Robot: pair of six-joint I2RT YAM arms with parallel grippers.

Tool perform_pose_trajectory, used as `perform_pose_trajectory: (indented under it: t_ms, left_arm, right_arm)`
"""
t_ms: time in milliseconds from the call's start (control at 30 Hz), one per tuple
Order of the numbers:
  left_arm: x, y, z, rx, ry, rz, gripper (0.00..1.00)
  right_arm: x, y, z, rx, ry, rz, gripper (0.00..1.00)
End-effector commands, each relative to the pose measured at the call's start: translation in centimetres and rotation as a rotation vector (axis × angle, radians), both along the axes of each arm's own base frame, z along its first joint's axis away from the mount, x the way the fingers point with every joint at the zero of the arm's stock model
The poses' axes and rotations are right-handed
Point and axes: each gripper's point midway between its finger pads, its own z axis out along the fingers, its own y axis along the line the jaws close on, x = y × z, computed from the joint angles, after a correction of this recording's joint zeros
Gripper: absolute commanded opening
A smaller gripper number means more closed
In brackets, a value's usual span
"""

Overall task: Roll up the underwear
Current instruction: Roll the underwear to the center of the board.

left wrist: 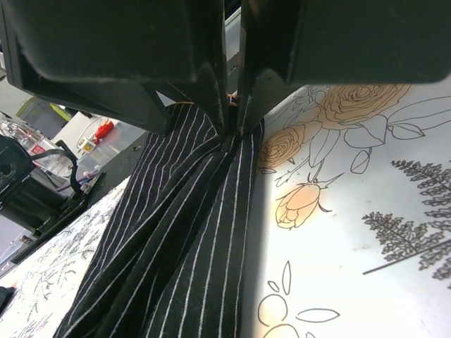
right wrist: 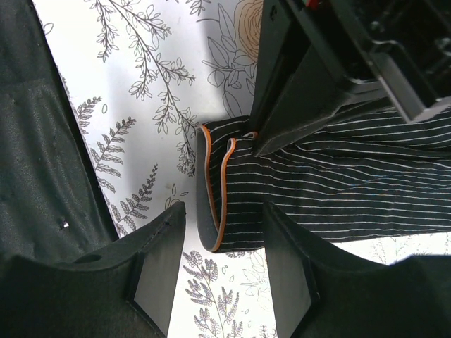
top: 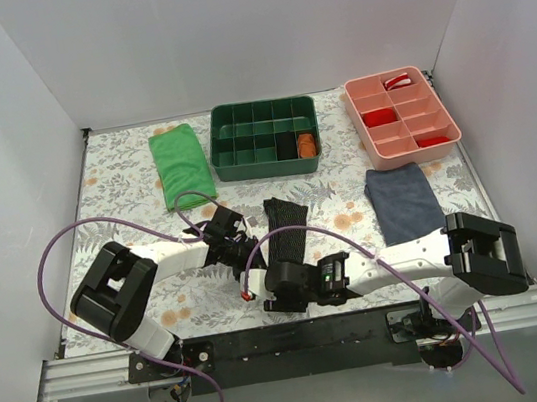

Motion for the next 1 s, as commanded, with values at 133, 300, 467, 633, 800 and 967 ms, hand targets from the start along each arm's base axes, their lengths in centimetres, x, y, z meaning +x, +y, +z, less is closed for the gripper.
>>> perform_pose_trajectory:
  t_ms: [133,300,467,633,800,967]
  left_arm:
    - [-1.7,3.6,-3.8,0.189,0.034,0.000,0.00]
    - [-1.7,3.6,-3.7,0.184,0.036,0.005,0.00]
    - [-1.8,3.5,-3.6,0.178,0.034,0.001,0.00]
    - [-1.9,3.6,-3.7,0.176,0.037,-0.002,0.00]
    - [-2.0,3.6,-3.7,0.172,0.037,-0.004,0.00]
    - [-2.0,3.6,-3.7,0.170,0.037,-0.007,0.00]
  right_arm:
    - [-0.6,-0.1,-1.5,-0.029,0.012,0.033,0.56]
    - [-0.4,-0.8,-2.8,-0.059,0.000,0.017,0.56]
    - [-0.4,-1.5,-4.5,-0.097,0.007,0.002,0.55]
    - [-0.6,-1.8,-5.6,-0.123,0.023,-0.014,0.49]
    - [-0.7,-1.8,-6.4,-0.151,0.046,-0.037,0.45]
    - [-1.1,-1.5,-7.2,-0.165,0.074,-0.035,0.32]
